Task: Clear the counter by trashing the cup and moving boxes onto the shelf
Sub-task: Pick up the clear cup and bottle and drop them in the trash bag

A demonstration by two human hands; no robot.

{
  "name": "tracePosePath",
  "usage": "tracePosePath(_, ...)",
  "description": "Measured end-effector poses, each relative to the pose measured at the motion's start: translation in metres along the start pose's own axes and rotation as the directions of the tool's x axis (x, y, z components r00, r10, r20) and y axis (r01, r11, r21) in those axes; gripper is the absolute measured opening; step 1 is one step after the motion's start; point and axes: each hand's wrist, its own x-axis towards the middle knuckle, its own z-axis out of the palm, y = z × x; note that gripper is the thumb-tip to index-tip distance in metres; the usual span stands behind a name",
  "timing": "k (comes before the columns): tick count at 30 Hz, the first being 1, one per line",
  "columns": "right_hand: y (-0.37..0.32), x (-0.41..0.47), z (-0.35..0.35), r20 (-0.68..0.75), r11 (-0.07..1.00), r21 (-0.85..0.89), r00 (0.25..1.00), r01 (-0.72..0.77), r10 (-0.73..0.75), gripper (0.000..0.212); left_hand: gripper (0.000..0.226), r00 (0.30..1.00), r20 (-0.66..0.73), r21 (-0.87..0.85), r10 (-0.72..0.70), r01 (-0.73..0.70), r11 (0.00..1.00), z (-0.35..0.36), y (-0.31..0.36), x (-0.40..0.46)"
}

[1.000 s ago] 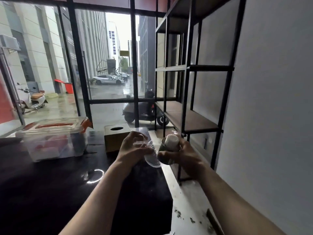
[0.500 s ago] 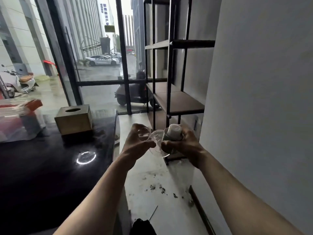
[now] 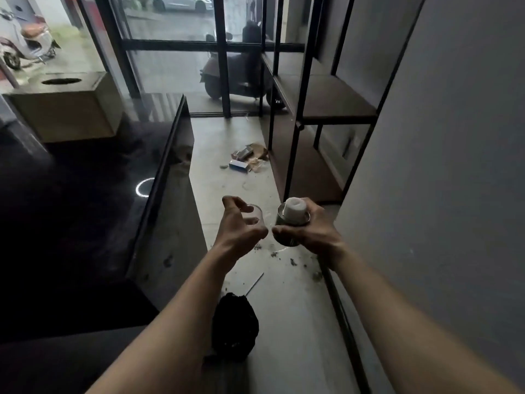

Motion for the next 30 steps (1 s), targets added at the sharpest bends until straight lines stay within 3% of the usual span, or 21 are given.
tracePosePath(11,0.144,0.080,0.073,0.076,0.962,-0.056,0.960,-0.266,0.270,0.054,0.045,0.952,-0.148,-0.032,-0.269,0.267,0.963,0.008,-0.156,0.060)
tracePosePath(17,0.212,0.099,0.089,0.180,0.920,-0.098,0.903,-0.379,0.391,0.053,0.057,0.897,-0.201,0.004,-0.394,0.403,0.915,0.020,-0.222,0.061)
tracePosePath(25,0.272,0.121,0.098,0.334,0.899,-0.165,0.835,-0.405,0.437,0.055,0.059,0.827,-0.314,-0.004,-0.467,0.491,0.871,0.043,-0.275,0.055)
tracePosePath(30,0.325,0.130,0.101,0.353,0.879,-0.218,0.805,-0.424,0.476,0.051,0.057,0.789,-0.321,0.032,-0.524,0.561,0.827,0.065,-0.330,0.052)
